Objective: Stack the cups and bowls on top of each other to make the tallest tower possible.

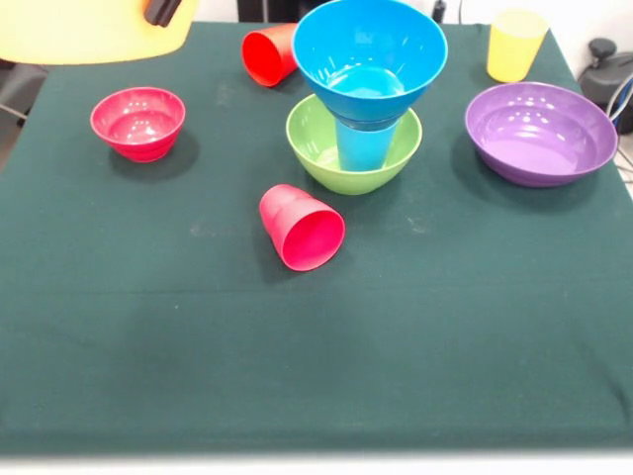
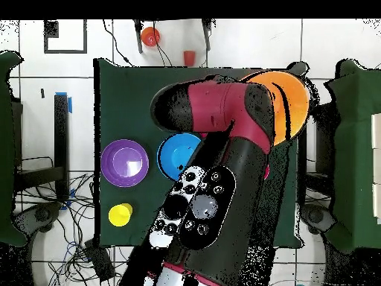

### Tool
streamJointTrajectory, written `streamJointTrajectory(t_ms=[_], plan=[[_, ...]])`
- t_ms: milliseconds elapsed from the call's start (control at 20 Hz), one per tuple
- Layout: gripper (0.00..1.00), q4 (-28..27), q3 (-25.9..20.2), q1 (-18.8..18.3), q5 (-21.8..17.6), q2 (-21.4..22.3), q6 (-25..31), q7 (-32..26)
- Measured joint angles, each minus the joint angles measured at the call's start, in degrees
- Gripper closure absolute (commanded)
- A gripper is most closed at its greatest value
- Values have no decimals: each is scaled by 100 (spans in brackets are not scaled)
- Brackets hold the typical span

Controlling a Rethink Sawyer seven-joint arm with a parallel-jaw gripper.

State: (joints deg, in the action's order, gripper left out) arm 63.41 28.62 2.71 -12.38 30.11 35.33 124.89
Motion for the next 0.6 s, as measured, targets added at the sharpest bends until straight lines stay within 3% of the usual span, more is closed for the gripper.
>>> streamJointTrajectory(t_ms=[600], plan=[[100,20,287,212,13,-42,0,0]])
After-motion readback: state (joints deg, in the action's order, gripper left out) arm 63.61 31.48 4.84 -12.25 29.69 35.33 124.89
